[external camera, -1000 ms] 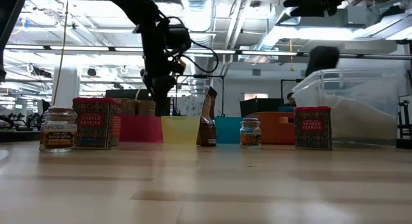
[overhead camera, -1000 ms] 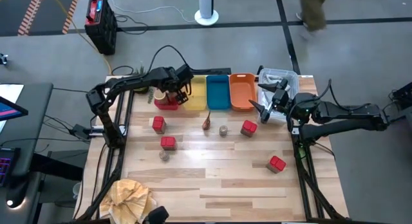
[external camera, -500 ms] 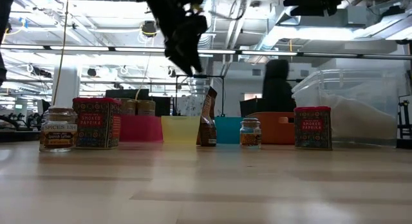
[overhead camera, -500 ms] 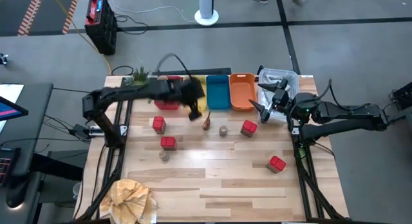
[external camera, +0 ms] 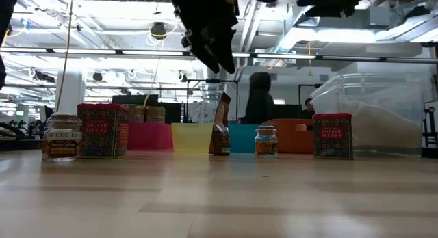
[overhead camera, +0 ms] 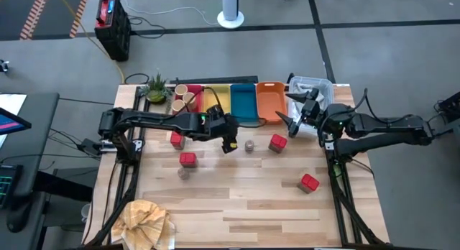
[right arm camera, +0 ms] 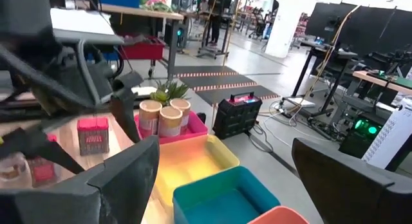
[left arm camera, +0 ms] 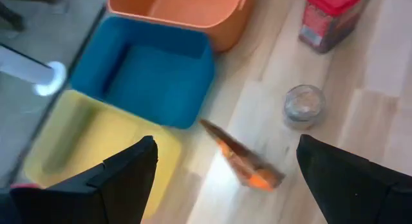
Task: Sort spices by type
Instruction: Put the orange spice pack into the yellow bin
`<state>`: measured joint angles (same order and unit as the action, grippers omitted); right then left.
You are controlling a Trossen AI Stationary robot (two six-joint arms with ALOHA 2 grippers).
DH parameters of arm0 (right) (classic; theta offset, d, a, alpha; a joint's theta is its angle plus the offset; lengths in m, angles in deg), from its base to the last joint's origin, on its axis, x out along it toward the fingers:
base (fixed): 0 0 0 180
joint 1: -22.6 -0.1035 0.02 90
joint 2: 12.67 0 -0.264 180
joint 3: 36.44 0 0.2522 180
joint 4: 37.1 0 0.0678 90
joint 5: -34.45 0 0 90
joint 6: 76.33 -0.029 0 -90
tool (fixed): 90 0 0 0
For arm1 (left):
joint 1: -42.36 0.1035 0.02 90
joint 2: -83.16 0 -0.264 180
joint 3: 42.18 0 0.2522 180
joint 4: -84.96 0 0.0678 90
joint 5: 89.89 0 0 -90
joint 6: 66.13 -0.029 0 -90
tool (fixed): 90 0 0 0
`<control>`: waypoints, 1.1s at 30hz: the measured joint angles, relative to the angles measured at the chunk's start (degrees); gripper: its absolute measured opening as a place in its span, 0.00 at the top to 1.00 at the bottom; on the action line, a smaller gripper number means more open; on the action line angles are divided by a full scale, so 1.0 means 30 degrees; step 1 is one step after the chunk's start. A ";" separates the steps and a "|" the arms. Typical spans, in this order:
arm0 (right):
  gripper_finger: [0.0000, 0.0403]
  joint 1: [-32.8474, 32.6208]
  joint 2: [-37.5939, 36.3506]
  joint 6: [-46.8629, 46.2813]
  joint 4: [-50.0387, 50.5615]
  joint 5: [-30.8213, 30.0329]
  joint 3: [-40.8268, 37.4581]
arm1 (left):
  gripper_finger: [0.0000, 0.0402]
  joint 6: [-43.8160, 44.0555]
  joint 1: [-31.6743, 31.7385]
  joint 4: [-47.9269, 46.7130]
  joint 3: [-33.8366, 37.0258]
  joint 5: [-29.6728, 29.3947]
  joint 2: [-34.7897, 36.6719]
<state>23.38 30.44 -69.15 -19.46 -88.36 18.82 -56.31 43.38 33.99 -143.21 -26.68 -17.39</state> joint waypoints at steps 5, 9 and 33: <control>0.05 0.0000 0.0029 0.0064 -0.0056 0.0000 0.0000 | 0.11 0.0029 0.0034 0.1753 0.1030 0.0906 -0.0084; 0.05 0.0000 0.0013 0.0213 -0.0048 -0.0002 0.0000 | 0.11 -0.0423 0.0047 0.2471 0.1456 0.0186 -0.0687; 0.05 0.0168 0.0021 0.0341 -0.0007 0.0000 0.0000 | 0.96 -0.6315 0.0512 0.1608 0.1294 -0.1776 -0.1689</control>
<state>23.88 30.51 -68.12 -19.48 -88.36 18.82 -75.26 44.92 38.81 -139.33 -32.01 -22.46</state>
